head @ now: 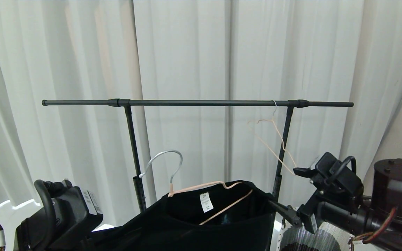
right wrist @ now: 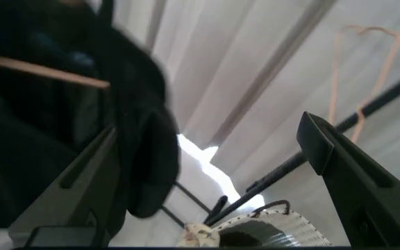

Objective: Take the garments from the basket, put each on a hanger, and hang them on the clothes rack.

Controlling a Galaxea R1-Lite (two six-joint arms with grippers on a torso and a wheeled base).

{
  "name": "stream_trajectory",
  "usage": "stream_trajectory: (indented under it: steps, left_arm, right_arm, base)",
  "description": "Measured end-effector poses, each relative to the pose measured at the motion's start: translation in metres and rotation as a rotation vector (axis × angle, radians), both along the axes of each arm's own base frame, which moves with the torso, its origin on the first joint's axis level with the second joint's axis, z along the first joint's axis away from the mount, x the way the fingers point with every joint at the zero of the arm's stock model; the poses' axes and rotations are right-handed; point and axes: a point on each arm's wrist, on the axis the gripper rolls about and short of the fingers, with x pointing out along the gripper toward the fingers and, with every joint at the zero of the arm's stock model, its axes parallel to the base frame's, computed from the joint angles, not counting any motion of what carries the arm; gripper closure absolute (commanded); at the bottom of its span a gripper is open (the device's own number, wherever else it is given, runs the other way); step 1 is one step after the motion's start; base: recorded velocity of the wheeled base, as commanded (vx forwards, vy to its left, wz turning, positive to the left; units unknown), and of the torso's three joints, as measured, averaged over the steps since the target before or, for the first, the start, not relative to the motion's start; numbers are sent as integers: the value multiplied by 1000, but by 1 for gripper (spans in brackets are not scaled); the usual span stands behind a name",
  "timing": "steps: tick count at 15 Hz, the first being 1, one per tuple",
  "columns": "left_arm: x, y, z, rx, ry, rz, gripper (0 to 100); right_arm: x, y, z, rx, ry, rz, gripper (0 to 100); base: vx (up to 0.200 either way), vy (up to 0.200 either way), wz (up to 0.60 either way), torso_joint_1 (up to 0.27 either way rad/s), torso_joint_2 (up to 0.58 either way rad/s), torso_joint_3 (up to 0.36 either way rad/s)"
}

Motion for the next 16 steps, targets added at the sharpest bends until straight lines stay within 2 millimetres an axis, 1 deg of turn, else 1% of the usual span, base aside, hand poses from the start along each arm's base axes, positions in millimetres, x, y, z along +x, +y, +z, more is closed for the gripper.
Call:
stream_trajectory:
  steps: [2,4,7,8,11,12,14,16]
  left_arm:
    - [0,0,0,2,1,2,100]
    - [1,0,-1,4,2,2,100]
    - [2,-1,-1,10,6,1,100]
    - [2,-2,-1,10,6,-5,100]
    - [-1,-5,-3,38,-14,-72,100]
    - [-3,-5,-4,45,-14,-120,100]
    - [-5,-6,-6,49,-20,-231,100]
    - [-7,-7,-6,54,-35,-320,100]
  right_arm:
    - [-14,-1,-5,-36,-6,64,0]
    - [-33,-4,-11,-76,-18,161,0]
    - [-51,-3,-11,-86,-41,248,0]
    - [-54,-2,-9,-82,-48,264,0]
    - [-52,6,1,-99,-32,289,0]
    - [-49,11,8,-103,-22,312,0]
    - [-42,24,31,-135,12,401,0]
    - [-41,31,48,-219,84,546,0]
  base:
    - [0,0,0,0,0,0]
    - [0,0,0,0,0,0]
    - [0,0,0,0,0,0]
    - [0,0,0,0,0,0]
    - [0,0,0,0,0,0]
    - [0,0,0,0,0,0]
    - [0,0,0,0,0,0]
    - [0,0,0,0,0,0]
